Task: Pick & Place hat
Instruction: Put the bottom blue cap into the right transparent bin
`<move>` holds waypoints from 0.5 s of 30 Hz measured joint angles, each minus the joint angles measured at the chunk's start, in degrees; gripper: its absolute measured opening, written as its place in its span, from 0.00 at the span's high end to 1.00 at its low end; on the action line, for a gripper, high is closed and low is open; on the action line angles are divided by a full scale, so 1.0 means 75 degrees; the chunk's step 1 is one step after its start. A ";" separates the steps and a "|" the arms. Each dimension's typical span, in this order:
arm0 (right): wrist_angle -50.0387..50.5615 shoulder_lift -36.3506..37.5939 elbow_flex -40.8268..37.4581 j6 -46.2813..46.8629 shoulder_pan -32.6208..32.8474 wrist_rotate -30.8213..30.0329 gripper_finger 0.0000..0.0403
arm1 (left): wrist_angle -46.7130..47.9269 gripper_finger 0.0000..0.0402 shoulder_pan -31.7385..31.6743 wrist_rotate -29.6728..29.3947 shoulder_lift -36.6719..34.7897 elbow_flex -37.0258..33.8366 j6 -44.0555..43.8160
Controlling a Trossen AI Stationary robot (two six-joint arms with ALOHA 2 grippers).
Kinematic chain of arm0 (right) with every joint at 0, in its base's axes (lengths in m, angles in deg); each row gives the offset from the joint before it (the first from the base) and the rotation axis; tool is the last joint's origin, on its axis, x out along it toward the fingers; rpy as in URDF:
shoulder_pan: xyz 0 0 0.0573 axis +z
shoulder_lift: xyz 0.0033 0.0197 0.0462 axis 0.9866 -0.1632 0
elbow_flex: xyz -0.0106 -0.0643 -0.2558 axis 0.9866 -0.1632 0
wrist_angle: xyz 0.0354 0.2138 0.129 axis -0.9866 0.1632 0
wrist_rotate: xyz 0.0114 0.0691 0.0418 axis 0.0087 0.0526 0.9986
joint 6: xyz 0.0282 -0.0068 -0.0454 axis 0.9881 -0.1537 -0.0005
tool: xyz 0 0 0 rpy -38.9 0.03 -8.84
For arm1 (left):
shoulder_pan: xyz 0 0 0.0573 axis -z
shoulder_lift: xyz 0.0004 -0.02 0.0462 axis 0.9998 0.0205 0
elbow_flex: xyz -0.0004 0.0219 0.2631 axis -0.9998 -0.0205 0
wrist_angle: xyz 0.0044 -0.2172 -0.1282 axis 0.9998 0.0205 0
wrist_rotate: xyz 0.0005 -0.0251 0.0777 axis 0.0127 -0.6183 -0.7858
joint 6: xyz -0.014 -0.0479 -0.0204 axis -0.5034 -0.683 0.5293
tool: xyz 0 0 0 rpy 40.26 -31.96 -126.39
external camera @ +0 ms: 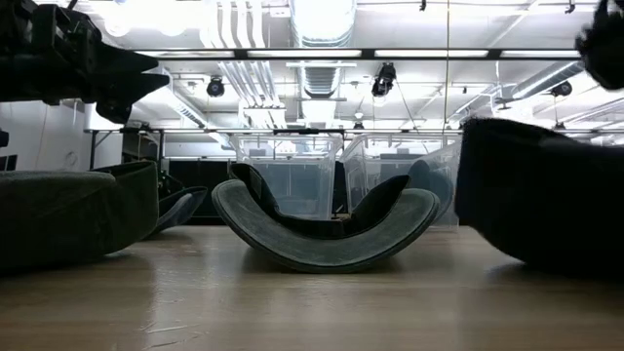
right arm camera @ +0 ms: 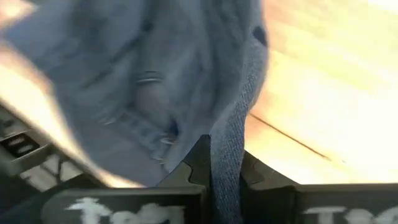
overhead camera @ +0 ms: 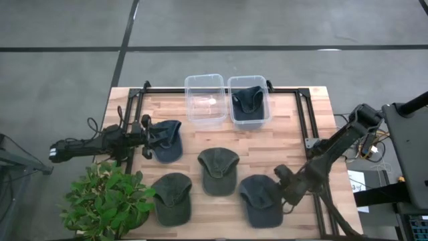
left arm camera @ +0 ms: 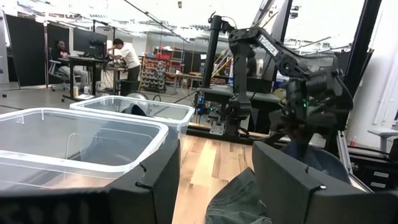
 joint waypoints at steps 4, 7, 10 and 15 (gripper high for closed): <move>0.0301 0.0961 0.0105 -0.0758 0.0012 -0.0110 0.97 | -0.0053 0.52 0.0003 0.0000 0.0000 0.0000 -0.0002; 0.0347 0.1721 0.0170 -0.1485 0.0015 -0.0206 0.97 | -0.0051 0.52 0.0003 -0.0001 0.0000 0.0000 -0.0011; 0.0303 0.2432 0.0237 -0.2249 0.0015 -0.0741 0.97 | -0.0050 0.52 0.0003 0.0000 0.0000 0.0000 -0.0017; 0.0147 0.3427 0.0409 -0.3787 0.0015 -0.2300 0.97 | -0.0047 0.52 0.0000 0.0001 0.0000 0.0000 -0.0028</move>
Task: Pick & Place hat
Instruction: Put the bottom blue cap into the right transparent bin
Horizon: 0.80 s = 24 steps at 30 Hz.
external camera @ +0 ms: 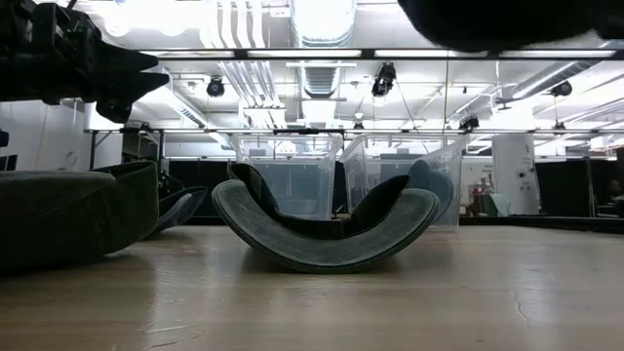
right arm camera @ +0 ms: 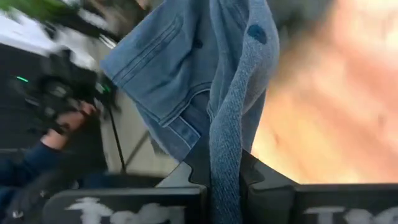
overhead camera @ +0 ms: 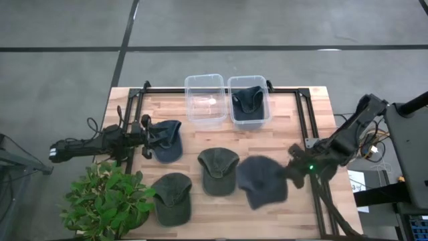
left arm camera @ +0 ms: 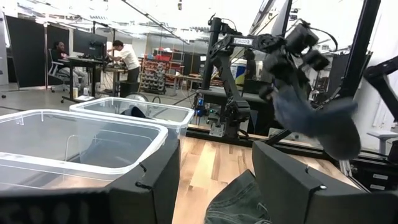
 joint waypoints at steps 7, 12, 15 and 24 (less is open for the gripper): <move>-0.0993 0.0872 0.0189 -0.3092 -0.0003 -0.1718 0.97 | 0.0003 0.52 0.0003 0.0002 0.0000 0.0000 -0.0003; -0.2188 0.1232 0.0191 -0.5560 -0.0006 -0.2213 0.97 | 0.0003 0.52 0.0003 0.0002 0.0000 0.0000 -0.0002; -0.2965 0.1348 0.0189 -0.6967 -0.0003 -0.2214 0.97 | 0.0003 0.52 0.0001 -0.0001 0.0000 0.0000 0.0000; -0.4932 0.1543 0.0192 -0.9996 -0.0003 -0.1189 0.97 | 0.0006 0.52 0.0003 0.0002 0.0000 0.0000 0.0000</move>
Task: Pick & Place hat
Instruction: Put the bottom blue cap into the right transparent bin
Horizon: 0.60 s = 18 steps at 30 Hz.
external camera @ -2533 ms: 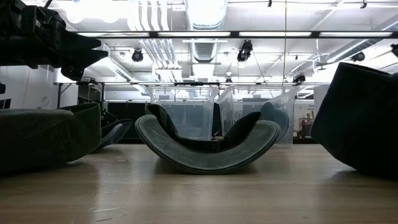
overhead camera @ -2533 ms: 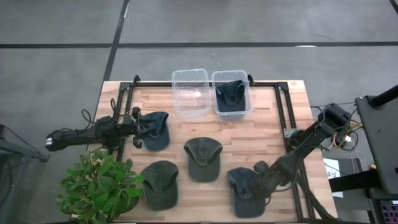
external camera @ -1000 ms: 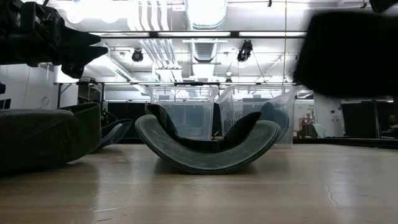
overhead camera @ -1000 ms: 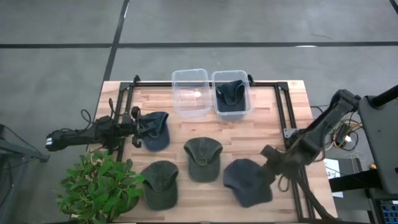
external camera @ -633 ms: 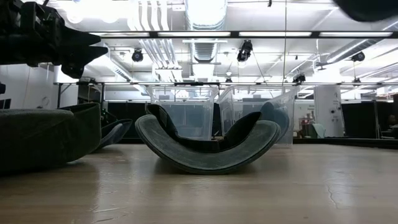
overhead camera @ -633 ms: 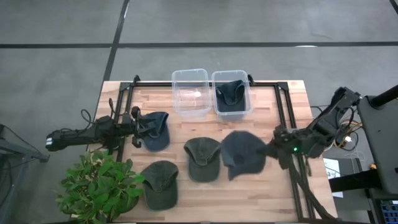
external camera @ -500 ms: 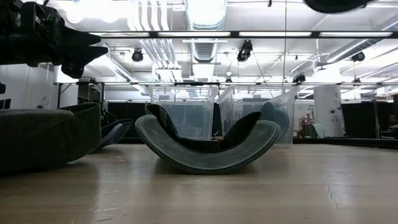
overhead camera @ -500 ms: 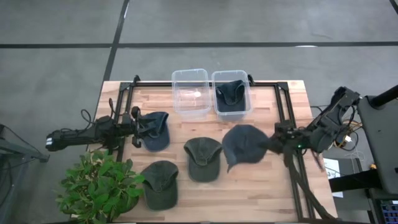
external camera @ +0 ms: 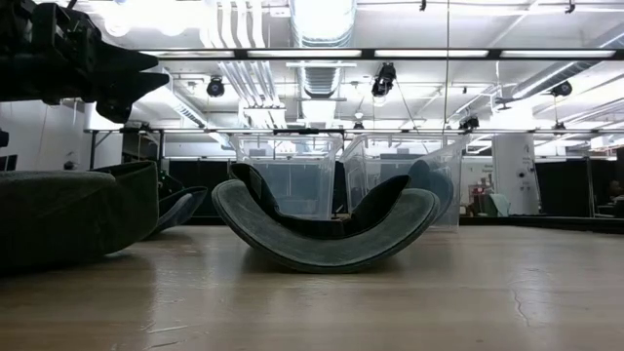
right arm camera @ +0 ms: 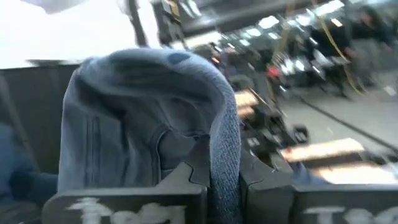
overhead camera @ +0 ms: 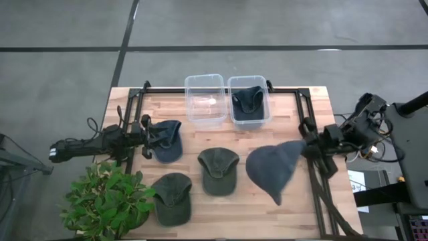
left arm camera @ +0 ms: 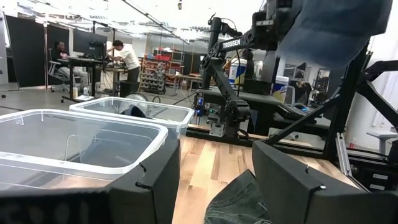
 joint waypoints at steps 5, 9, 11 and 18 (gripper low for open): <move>-0.0422 0.0009 -0.0001 -0.0466 0.0000 0.0642 0.97 | 0.0000 0.52 0.0000 0.0000 0.0000 0.0000 0.0000; -0.0425 -0.0003 -0.0003 -0.0291 0.0003 0.0651 0.97 | 0.0003 0.52 -0.0001 -0.0003 0.0000 0.0000 0.0000; -0.0416 -0.0005 -0.0008 -0.0210 0.0003 0.0651 0.97 | 0.0003 0.52 -0.0002 -0.0002 0.0000 0.0000 0.0000; -0.0413 -0.0014 -0.0011 0.0133 0.0000 0.0613 0.97 | 0.0001 0.52 0.0000 -0.0001 0.0000 0.0000 0.0000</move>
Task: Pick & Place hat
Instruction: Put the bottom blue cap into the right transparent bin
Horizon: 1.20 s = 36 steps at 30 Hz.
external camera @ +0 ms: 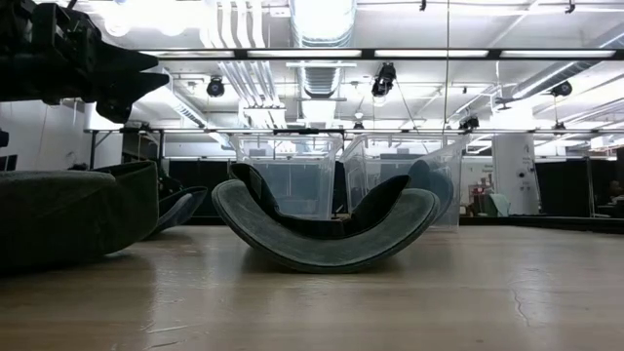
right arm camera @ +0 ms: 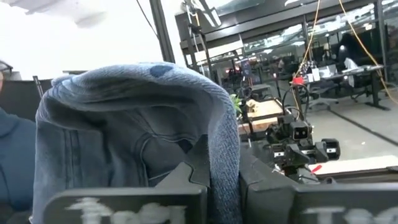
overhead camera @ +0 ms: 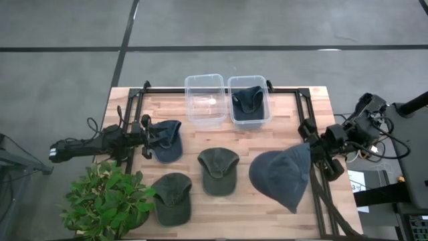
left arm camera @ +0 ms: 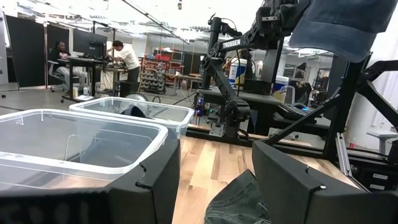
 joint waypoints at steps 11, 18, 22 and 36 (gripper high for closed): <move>0.0156 -0.0140 -0.0009 0.2782 -0.0165 -0.3010 0.97 | -0.0006 0.52 -0.0001 0.0001 0.0000 0.0000 -0.0002; 0.0151 -0.0088 -0.0011 0.4258 -0.0703 -0.3632 0.97 | -0.0006 0.52 -0.0003 -0.0002 0.0000 0.0000 0.0000; 0.0431 0.0059 -0.0012 0.5430 -0.1157 -0.3432 0.97 | -0.0009 0.52 -0.0003 -0.0002 0.0000 0.0000 0.0000; 0.3729 0.0460 -0.0012 1.1879 -0.1781 -0.2109 0.97 | -0.0009 0.52 -0.0001 0.0012 0.0000 0.0000 -0.0005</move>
